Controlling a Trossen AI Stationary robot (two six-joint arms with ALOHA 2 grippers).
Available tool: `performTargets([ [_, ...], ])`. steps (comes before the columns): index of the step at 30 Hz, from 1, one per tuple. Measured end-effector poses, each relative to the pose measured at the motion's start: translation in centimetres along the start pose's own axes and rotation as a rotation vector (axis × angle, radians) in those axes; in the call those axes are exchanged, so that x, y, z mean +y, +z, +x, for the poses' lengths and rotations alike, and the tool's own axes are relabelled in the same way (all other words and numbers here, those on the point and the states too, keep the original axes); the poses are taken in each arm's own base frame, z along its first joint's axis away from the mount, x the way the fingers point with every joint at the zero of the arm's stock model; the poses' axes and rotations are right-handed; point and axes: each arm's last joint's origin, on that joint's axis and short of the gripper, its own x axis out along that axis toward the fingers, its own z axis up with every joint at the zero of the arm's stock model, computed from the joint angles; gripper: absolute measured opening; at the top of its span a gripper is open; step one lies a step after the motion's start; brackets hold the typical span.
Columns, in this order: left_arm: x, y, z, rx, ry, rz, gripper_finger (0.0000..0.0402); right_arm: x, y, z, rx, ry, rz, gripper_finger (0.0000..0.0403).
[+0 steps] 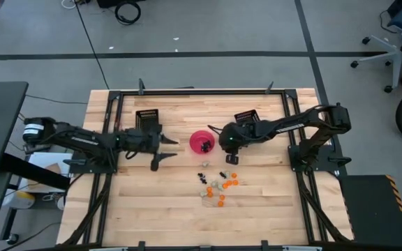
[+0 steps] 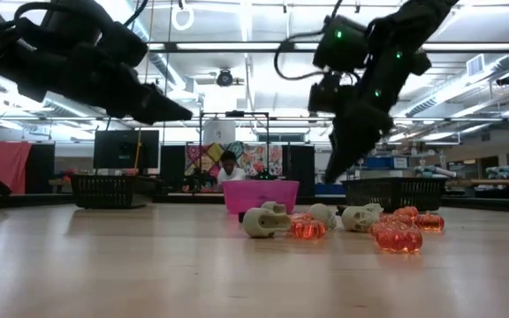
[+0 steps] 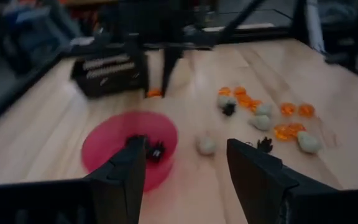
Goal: Sort Halloween decoration
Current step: Put the orange pumpkin toy into the the left black bin
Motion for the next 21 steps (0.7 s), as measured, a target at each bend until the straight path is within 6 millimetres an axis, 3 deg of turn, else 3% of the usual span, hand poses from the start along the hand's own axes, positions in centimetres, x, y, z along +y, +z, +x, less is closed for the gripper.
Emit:
performTargets([
  [3,-0.9,-0.1,0.9,-0.038,0.024,0.132,0.0194,0.4,0.9,-0.9,-0.086,0.055,0.032,0.0109],
  [9,-1.8,0.1,2.8,-0.042,0.09,0.304,0.0194,1.5,1.5,-0.4,-0.146,0.196,0.037,0.0109],
  [21,-2.3,2.8,11.4,0.182,-0.087,0.521,0.0194,2.4,1.6,1.2,-0.155,0.329,0.023,0.0109],
])
